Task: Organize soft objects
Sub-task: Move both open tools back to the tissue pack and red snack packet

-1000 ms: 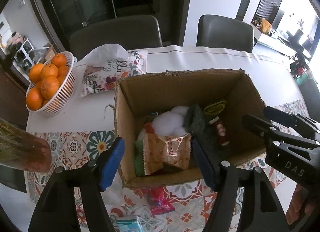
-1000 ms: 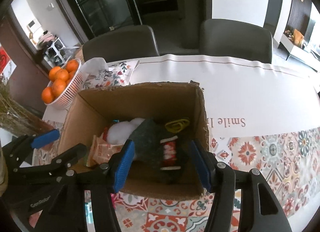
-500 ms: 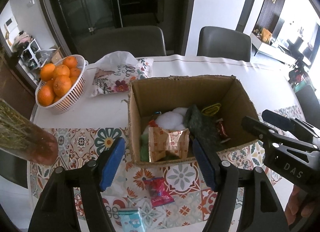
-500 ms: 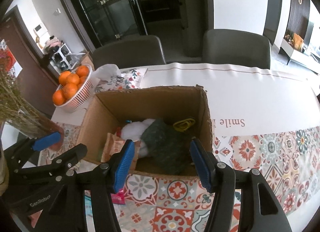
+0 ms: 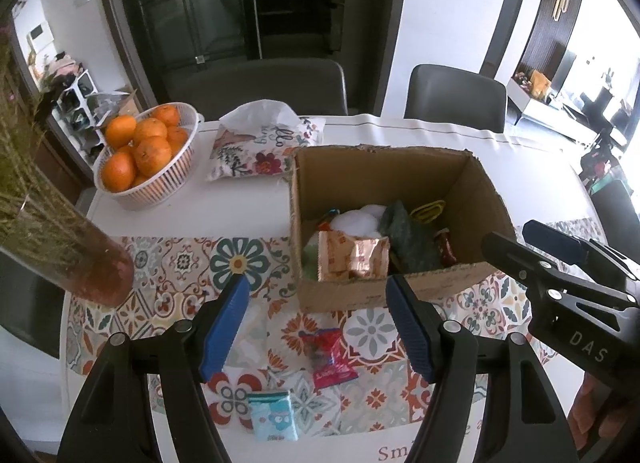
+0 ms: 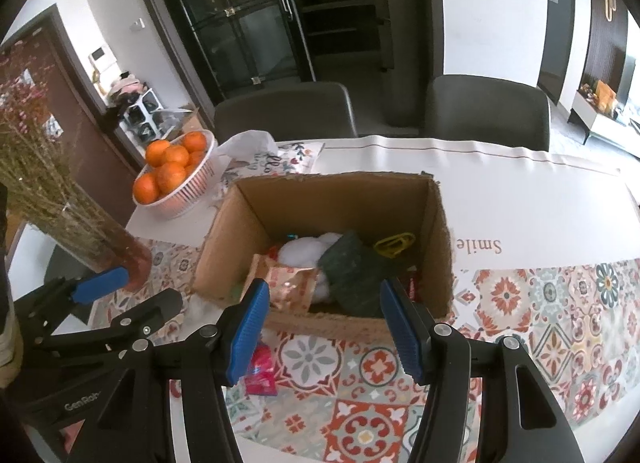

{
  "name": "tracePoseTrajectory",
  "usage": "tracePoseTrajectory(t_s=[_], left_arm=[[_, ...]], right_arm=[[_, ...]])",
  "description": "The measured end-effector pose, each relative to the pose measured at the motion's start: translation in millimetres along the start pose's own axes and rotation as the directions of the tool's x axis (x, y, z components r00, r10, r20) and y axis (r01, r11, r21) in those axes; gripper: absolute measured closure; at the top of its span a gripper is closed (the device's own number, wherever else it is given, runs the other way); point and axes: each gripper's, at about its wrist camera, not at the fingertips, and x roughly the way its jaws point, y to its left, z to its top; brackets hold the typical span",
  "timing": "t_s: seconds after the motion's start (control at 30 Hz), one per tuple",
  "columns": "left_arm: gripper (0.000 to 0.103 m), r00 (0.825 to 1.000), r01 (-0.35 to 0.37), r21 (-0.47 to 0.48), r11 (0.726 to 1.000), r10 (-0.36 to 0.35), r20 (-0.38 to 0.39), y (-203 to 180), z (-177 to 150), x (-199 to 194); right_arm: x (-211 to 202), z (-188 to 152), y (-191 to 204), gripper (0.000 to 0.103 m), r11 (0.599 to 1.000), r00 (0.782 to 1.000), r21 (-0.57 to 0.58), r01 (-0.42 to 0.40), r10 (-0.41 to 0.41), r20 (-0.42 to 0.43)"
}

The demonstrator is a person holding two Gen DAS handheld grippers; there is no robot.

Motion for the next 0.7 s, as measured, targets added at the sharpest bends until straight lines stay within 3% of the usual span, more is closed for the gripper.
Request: tracePoseTrajectory(t_s=[0.7], left_arm=[[0.033,0.999,-0.037,-0.05,0.998,0.035,-0.032,27.3,-51.1,-8.5]], right_arm=[[5.0,-40.3,32.7,0.044,0.996,0.997,-0.049,-0.08,0.08,-0.013]])
